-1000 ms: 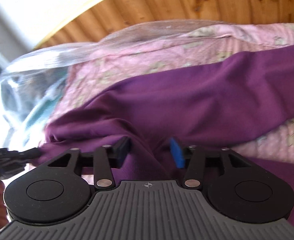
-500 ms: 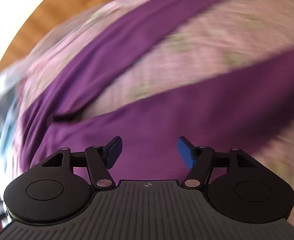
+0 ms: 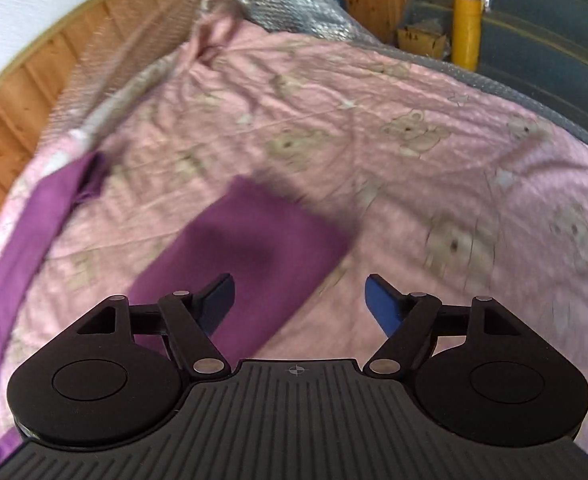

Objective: Fold clothes
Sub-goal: 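Regrasp the waistband with the left gripper and smooth the garment flat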

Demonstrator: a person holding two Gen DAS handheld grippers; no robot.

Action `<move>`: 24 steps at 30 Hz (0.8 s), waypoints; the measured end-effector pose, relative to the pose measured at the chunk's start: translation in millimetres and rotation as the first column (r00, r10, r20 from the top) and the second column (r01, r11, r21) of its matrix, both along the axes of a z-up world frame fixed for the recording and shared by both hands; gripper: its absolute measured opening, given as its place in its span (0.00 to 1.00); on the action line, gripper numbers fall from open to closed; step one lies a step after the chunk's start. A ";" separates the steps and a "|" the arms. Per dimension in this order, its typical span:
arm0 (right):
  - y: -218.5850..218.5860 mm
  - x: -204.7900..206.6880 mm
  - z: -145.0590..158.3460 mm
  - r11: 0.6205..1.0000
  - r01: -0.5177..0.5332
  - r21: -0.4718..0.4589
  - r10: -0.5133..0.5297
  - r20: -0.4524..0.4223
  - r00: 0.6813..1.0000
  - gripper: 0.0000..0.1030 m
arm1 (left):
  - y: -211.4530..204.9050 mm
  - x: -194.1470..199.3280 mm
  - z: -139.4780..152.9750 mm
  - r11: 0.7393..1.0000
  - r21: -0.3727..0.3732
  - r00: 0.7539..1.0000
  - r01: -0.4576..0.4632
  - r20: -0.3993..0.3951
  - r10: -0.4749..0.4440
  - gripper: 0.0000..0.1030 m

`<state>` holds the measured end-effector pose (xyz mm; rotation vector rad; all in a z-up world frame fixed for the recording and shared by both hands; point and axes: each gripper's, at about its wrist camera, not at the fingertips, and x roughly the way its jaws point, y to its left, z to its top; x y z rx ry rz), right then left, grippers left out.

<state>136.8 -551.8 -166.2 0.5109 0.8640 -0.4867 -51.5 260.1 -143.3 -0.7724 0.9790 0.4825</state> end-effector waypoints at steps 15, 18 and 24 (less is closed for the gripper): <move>-3.4 76.4 133.4 0.967 -0.241 0.080 0.187 0.419 0.888 0.00 | 26.9 48.8 100.4 0.979 0.022 0.954 -0.203 0.232 0.192 0.00; 2.8 67.1 160.5 0.969 -0.243 0.052 0.195 0.445 0.874 0.00 | 42.5 47.0 105.9 0.992 -0.036 0.970 -0.124 0.205 0.129 0.00; -19.6 53.9 74.4 0.990 -0.093 0.102 0.080 0.128 0.989 0.00 | 5.5 -0.5 32.7 0.986 -0.095 0.991 -0.135 0.009 0.137 0.38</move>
